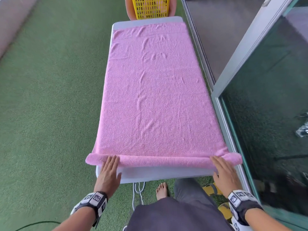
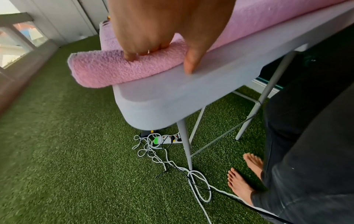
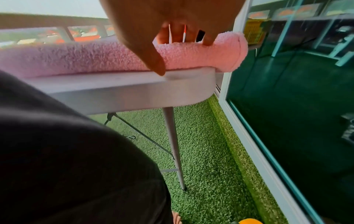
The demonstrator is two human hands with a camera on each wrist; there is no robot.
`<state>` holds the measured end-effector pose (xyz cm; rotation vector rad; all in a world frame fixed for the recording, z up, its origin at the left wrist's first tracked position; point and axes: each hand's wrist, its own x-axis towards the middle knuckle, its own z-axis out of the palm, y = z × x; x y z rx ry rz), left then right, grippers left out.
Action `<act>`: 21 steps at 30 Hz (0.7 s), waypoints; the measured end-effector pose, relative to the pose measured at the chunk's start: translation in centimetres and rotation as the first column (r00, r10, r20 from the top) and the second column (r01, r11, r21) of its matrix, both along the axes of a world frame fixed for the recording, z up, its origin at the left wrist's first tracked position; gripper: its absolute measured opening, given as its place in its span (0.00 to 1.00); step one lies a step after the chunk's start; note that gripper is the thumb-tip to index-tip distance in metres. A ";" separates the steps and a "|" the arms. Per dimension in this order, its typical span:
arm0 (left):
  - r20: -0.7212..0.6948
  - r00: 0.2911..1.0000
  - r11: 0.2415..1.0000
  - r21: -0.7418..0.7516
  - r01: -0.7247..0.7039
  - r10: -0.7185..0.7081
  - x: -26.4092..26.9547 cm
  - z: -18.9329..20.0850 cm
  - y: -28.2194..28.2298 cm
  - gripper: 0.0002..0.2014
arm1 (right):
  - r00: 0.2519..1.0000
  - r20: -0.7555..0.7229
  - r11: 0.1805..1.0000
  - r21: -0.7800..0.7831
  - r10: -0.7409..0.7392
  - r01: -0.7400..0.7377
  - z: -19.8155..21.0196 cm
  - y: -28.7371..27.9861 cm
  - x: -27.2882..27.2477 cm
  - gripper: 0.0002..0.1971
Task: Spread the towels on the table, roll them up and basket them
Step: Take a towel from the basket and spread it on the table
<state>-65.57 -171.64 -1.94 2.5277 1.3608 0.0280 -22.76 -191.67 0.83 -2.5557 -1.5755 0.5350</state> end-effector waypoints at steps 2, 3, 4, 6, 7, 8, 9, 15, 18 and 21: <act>-0.074 0.996 0.999 -0.019 -0.049 0.047 0.3 1.0 0.2 0.35 | 0.998 0.036 0.999 -0.030 -0.044 0.045 0.6 0.2 0.1 0.26; -0.106 0.991 0.996 -0.011 -0.084 0.082 0.7 1.6 0.7 0.33 | 0.997 0.059 0.998 -0.036 -0.054 0.056 0.9 0.8 0.3 0.23; -0.142 0.986 0.996 0.001 -0.093 0.093 1.2 2.3 1.3 0.29 | 0.995 0.087 0.998 -0.045 -0.042 0.046 1.1 1.6 0.6 0.20; -0.146 0.987 0.996 0.060 -0.060 0.068 2.4 3.2 2.9 0.17 | 0.992 0.123 0.998 -0.049 -0.021 0.028 1.2 3.4 2.0 0.13; -0.124 0.991 0.995 0.087 -0.048 0.059 2.8 3.5 3.6 0.10 | 0.990 0.137 1.000 -0.016 -0.024 0.026 1.1 4.2 2.6 0.12; -0.095 0.994 0.993 0.106 -0.052 0.062 2.9 3.4 4.0 0.08 | 0.988 0.148 0.999 0.030 -0.032 0.028 1.2 4.6 2.9 0.15; -0.076 0.994 0.991 0.108 -0.074 0.082 3.1 3.2 4.6 0.15 | 0.990 0.136 0.996 0.077 -0.047 0.036 1.3 5.2 3.3 0.19; -0.093 0.994 0.998 0.042 -0.055 0.059 3.2 2.4 4.0 0.28 | 0.998 -0.020 0.997 0.061 0.054 -0.053 0.8 4.4 3.2 0.25; -0.097 0.990 0.995 0.006 -0.104 0.104 3.5 3.0 3.3 0.25 | 0.998 -0.046 0.998 -0.022 0.050 -0.051 0.4 3.3 3.4 0.25; -0.117 0.986 0.993 0.001 -0.120 0.120 3.6 4.0 3.7 0.16 | 0.998 0.027 0.998 -0.017 0.062 -0.062 0.6 3.6 3.3 0.19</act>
